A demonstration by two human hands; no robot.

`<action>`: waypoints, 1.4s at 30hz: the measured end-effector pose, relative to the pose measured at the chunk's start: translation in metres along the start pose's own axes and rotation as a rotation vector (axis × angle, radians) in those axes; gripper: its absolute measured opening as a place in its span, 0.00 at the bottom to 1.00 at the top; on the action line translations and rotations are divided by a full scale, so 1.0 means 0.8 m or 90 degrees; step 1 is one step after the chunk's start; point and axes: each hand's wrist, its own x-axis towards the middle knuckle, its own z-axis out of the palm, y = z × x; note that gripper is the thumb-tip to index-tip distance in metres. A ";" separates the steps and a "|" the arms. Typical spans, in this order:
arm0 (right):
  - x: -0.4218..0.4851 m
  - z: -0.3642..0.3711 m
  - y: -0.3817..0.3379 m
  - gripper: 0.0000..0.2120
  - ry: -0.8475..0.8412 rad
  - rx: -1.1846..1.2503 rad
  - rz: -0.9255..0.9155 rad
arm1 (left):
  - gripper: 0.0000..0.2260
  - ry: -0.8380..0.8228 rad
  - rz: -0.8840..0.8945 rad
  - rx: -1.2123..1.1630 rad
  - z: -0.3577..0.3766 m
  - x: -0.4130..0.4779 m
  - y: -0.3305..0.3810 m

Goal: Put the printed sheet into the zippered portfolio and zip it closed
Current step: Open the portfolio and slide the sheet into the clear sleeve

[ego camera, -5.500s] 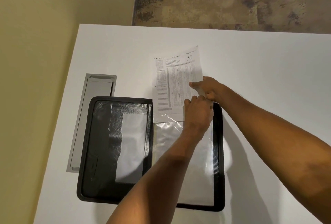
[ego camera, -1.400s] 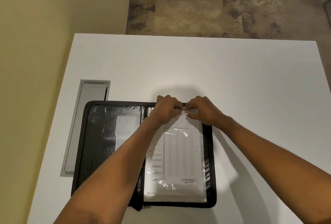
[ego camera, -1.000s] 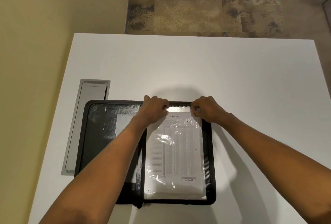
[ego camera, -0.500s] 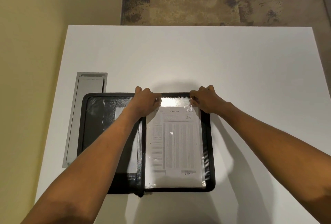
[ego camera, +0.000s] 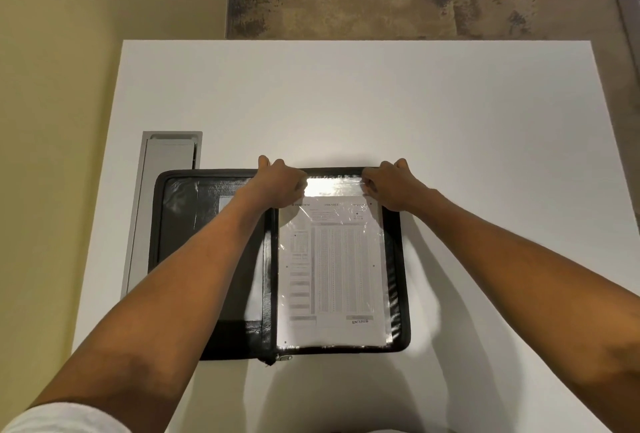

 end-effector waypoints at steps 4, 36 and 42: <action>-0.005 0.005 -0.008 0.10 0.086 -0.066 0.040 | 0.06 0.053 -0.018 -0.033 -0.002 0.002 0.002; -0.264 0.189 -0.123 0.35 0.130 0.017 0.237 | 0.31 0.144 -0.049 -0.106 0.077 -0.123 0.025; -0.284 0.185 -0.139 0.39 0.113 0.002 0.209 | 0.30 0.239 -0.354 -0.155 0.089 -0.193 -0.082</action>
